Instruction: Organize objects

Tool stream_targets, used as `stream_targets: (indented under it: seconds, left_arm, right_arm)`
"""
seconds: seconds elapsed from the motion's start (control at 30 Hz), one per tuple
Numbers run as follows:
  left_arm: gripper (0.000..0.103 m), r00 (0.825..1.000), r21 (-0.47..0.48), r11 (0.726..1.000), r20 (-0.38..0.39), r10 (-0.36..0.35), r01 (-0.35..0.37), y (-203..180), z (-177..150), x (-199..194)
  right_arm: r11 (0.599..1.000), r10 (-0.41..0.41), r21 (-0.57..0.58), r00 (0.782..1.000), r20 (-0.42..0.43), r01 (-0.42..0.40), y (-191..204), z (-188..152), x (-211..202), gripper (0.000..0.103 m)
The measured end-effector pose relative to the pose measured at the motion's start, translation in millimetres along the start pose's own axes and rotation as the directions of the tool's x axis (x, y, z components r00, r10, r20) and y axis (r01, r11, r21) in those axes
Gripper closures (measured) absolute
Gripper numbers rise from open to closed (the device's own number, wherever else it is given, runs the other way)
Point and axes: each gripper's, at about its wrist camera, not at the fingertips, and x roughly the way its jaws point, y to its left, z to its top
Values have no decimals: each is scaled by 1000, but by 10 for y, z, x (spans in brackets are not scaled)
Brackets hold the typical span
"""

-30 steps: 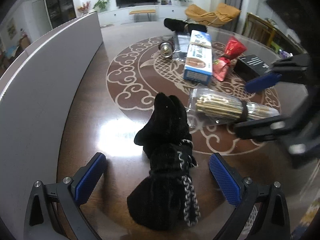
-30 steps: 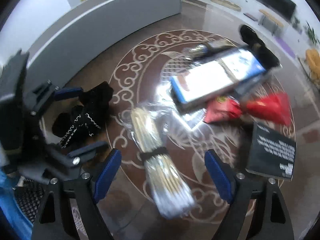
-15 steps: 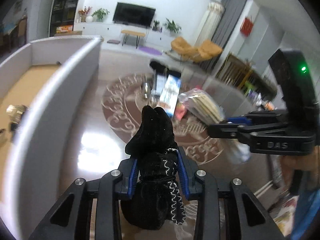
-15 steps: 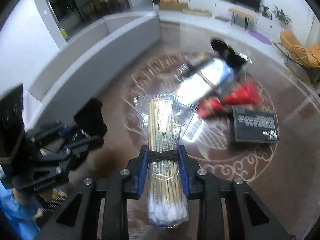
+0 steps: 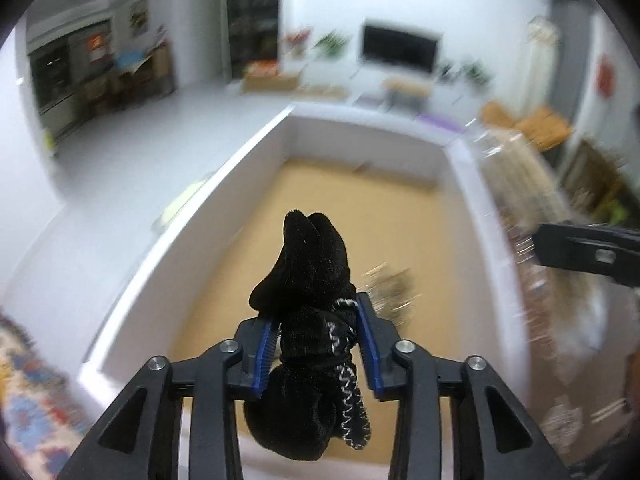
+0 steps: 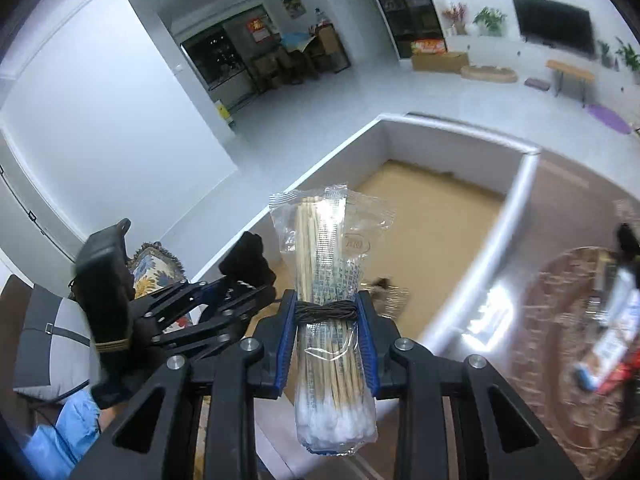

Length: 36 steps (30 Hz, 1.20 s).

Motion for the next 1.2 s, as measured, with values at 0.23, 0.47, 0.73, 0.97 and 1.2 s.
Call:
stream_targets:
  seconds: [0.23, 0.47, 0.73, 0.97, 1.2]
  left_arm:
    - [26, 987, -36, 989, -76, 140, -143, 178, -168, 207]
    - [25, 994, -52, 995, 66, 88, -84, -131, -220, -128]
    - [18, 954, 152, 971, 208, -214, 184, -1314, -529, -848]
    - [0, 889, 329, 851, 68, -453, 409, -2596, -907, -952]
    - [0, 925, 332, 865, -87, -370, 377, -3153, -1102, -53]
  right_arm:
    - [999, 12, 46, 997, -72, -9, 4, -248, 481, 7]
    - [980, -199, -2, 972, 124, 200, -334, -557, -260, 0]
    - [808, -590, 37, 805, 65, 589, -1337, -1843, -831, 0]
    - [703, -697, 141, 715, -58, 697, -2089, -2494, -1196, 0]
    - [678, -709, 219, 703, -59, 702, -2457, -2697, -1283, 0]
